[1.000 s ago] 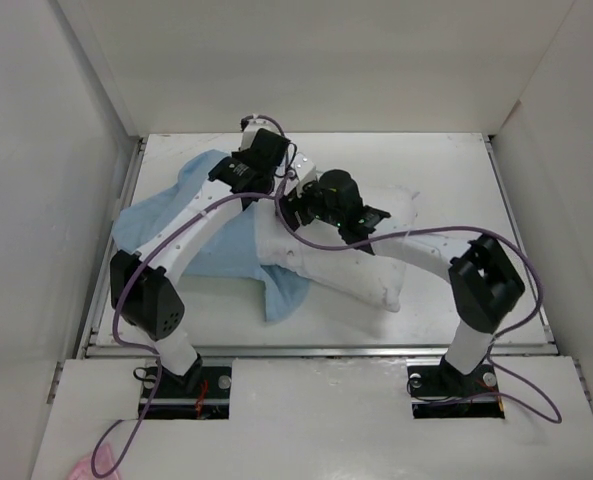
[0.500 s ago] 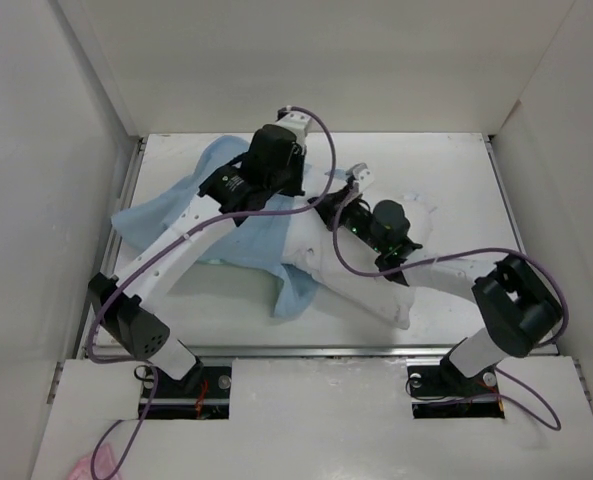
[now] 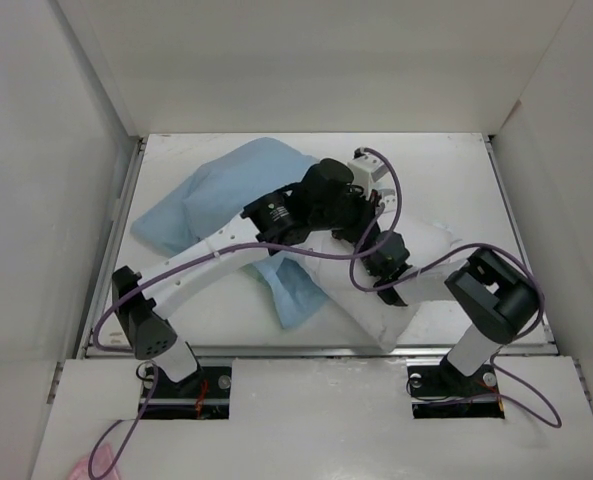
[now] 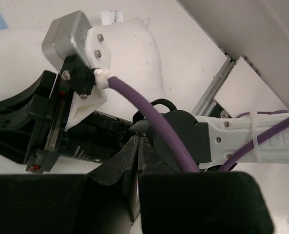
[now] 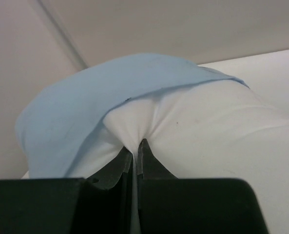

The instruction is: Put the pillow into the pillowcase

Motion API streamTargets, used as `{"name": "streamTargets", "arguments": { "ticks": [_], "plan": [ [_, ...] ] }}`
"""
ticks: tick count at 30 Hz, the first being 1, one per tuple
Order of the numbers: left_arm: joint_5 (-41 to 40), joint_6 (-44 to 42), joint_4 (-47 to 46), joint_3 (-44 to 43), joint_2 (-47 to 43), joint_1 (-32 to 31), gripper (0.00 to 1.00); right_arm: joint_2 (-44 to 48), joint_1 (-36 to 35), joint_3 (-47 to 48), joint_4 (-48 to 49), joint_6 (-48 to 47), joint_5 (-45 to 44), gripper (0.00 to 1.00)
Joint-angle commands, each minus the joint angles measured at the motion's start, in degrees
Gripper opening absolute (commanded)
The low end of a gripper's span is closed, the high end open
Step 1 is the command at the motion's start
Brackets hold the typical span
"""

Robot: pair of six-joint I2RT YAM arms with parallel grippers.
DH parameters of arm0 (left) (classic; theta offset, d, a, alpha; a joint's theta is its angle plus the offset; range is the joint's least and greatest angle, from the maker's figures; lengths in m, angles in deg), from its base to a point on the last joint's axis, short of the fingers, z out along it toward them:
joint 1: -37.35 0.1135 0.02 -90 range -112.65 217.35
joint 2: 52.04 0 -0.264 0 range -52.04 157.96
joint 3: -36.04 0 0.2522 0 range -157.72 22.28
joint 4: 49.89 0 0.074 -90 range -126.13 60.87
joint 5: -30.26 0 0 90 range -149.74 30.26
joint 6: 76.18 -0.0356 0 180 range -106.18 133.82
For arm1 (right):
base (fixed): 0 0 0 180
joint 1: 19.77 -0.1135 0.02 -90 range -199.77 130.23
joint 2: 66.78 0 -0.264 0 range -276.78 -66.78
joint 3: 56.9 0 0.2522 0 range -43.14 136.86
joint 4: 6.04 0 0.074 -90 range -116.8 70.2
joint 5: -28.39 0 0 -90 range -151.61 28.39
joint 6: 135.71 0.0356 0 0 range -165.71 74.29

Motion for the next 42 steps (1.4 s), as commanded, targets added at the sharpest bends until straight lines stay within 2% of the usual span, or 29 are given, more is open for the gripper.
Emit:
{"name": "streamTargets", "arguments": {
  "ticks": [1, 2, 3, 4, 6, 7, 12, 13, 15, 18, 20, 23, 24, 28, 30, 37, 42],
  "plan": [
    [-4.88, 5.69, 1.58, 0.85, -4.49, -1.69, 0.00, 4.57, -0.21, -0.31, 18.34, 2.55, -7.72, 0.00],
    [-8.57, 6.23, 4.11, 0.85, -5.91, -0.81, 0.01, 5.54, -0.21, -0.32, 15.87, 2.55, -6.94, 0.00],
    [-17.22, 6.75, 5.53, 0.06, -7.23, -0.10, 0.20, 6.25, -0.21, -0.84, 13.58, 2.55, -5.97, 0.00],
    [-22.10, 7.28, 6.85, 0.06, -9.94, 0.51, 0.62, 6.25, -0.21, -0.84, 13.04, 2.55, -4.13, 0.00],
    [-33.16, 8.08, 10.28, 2.07, -12.15, 1.83, 0.80, 6.86, -0.21, 0.20, 8.41, 1.93, -3.59, 0.00],
    [-34.78, 8.08, 11.16, 2.86, -13.03, 2.62, 0.99, 6.87, -0.21, 0.91, 6.46, 1.41, -2.28, 0.00],
    [-41.04, 8.60, 11.62, 8.57, -15.76, 9.47, 0.99, 6.87, 0.32, 4.51, -1.11, -0.27, 3.44, 0.00],
    [-37.30, 7.12, 9.78, 10.76, -16.29, 10.18, 0.99, 6.26, 0.32, 4.52, -3.03, -0.27, 3.97, 0.00],
    [-32.45, -1.74, 4.96, 13.75, -16.29, 10.88, 0.99, 5.65, 0.32, 5.22, -4.89, -0.27, 4.75, 0.00],
    [-27.42, -9.03, 0.72, 15.44, -11.14, 10.89, 0.99, 5.64, 0.32, 6.44, -8.40, -0.88, 4.76, 0.00],
    [-26.89, -10.90, 1.85, 13.17, -7.61, 10.89, 0.99, 5.64, 0.32, 7.15, -11.38, -0.88, 4.76, 0.00],
    [-33.90, -9.51, 4.39, 10.44, -0.58, 10.89, 0.99, 5.11, 0.32, 7.94, -12.19, -0.88, 5.38, 0.00],
    [-38.53, -8.81, 5.45, 7.82, 1.18, 10.89, 0.99, 5.11, 0.32, 7.94, -12.19, -0.88, 5.99, 0.00],
    [-48.15, -3.28, 11.77, 0.60, 8.57, 13.52, 0.99, 5.81, 0.85, 7.24, -12.81, -0.88, 5.99, 0.00],
    [-49.47, -2.47, 13.54, -2.04, 10.16, 15.37, 0.99, 6.52, 1.46, 6.71, -13.33, -0.88, 5.99, 0.00],
    [-51.32, -4.40, 11.26, -2.67, 9.64, 17.04, 0.99, 7.05, 2.61, 5.66, -13.86, -1.41, 7.14, 0.00],
    [-51.94, -7.91, 9.51, -6.71, 12.79, 19.24, 0.93, 6.00, 2.61, 5.66, -13.86, -1.41, 8.27, 0.00]
  ]
}}
